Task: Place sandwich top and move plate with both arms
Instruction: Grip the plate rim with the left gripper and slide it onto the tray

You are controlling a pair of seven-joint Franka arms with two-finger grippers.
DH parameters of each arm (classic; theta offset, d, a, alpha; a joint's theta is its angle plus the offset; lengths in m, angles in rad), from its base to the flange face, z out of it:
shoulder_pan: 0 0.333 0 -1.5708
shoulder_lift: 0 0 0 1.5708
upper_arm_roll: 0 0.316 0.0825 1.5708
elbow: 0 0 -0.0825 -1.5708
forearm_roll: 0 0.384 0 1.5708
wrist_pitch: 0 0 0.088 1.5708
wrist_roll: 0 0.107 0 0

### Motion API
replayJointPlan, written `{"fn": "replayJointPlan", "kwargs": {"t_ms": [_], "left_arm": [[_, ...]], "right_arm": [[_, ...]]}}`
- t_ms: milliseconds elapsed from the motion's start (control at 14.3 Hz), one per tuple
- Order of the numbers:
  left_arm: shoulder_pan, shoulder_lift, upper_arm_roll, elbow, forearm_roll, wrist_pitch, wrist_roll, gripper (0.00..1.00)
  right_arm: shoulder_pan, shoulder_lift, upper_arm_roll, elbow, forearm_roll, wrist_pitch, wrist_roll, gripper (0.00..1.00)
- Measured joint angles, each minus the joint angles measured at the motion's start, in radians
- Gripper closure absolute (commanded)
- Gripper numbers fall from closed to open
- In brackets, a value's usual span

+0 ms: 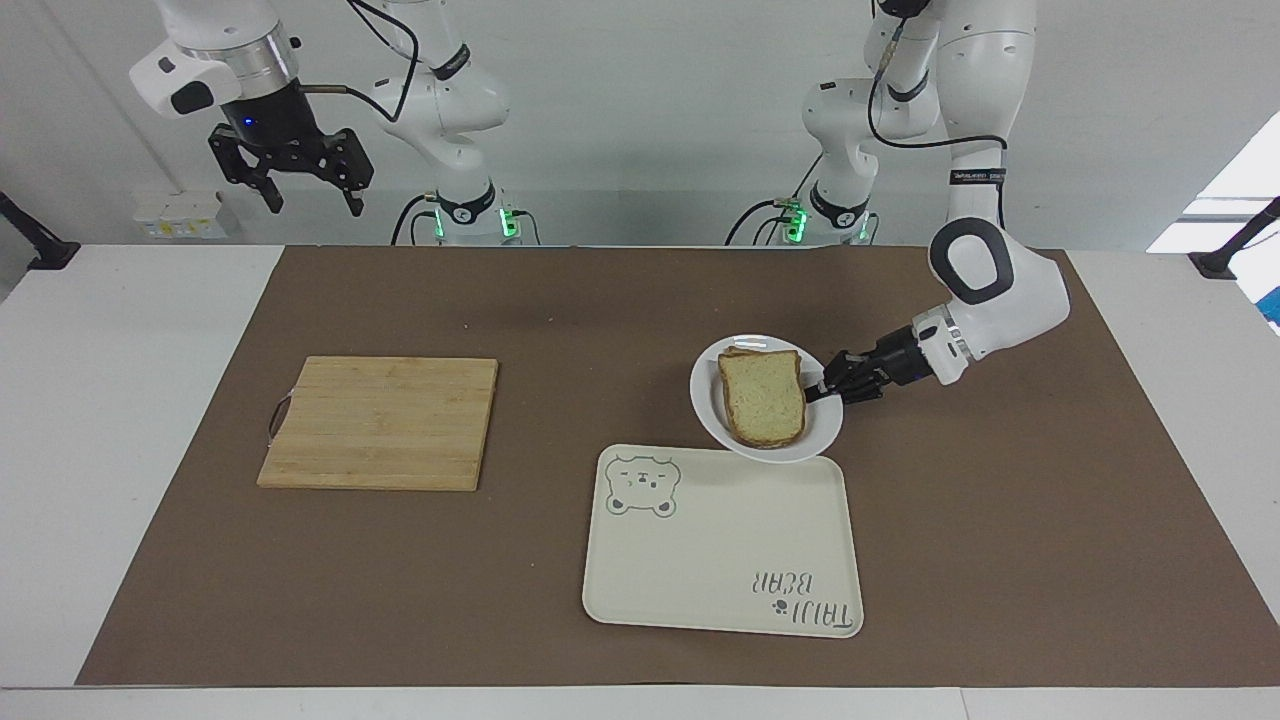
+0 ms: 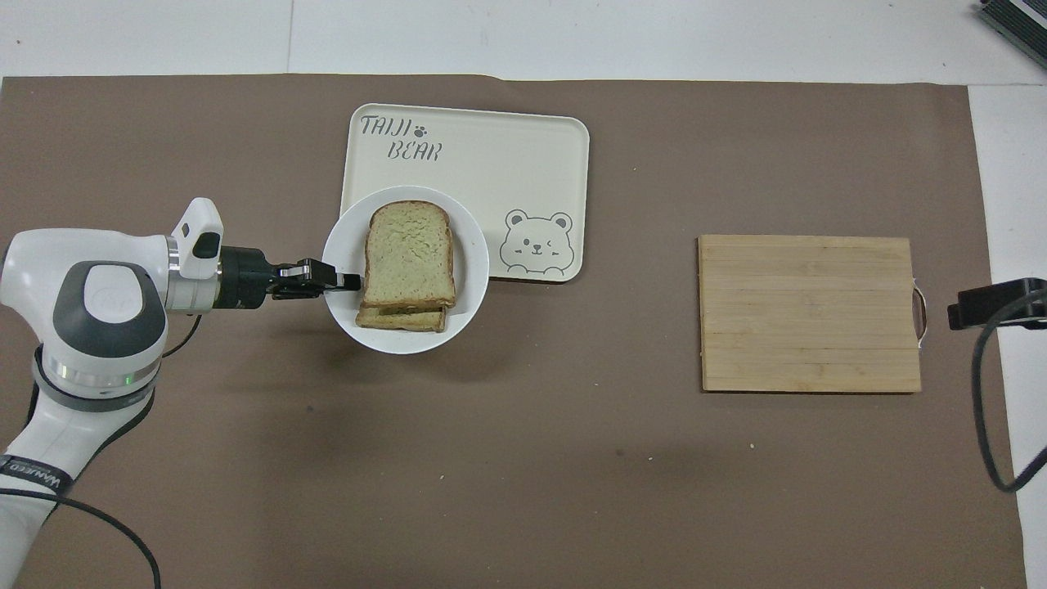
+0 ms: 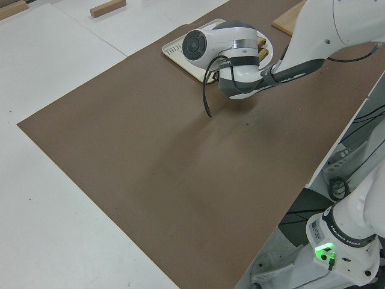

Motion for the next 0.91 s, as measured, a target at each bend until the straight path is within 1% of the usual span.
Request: {"fn": "replayJointPlan", "kwargs": {"t_ms": [348, 627, 767, 906], "left_arm": [[-0.001, 0.117, -0.009, 0.192, 0.059, -0.009, -0.133, 1.00], [-0.013, 0.236, -0.015, 0.348, 0.076, -0.007, -0.194, 1.00], [-0.034, 0.296, -0.015, 0.403, 0.087, 0.019, -0.220, 1.00], [-0.063, 0.344, -0.015, 0.431, 0.095, 0.070, -0.236, 1.00]], "right_arm": [[0.000, 0.000, 0.000, 0.000, 0.000, 0.000, 0.000, 0.00], [0.000, 0.000, 0.000, 0.000, 0.000, 0.000, 0.000, 0.00], [0.000, 0.000, 0.000, 0.000, 0.000, 0.000, 0.000, 0.00], [0.000, 0.000, 0.000, 0.000, 0.000, 0.000, 0.000, 0.00]]}}
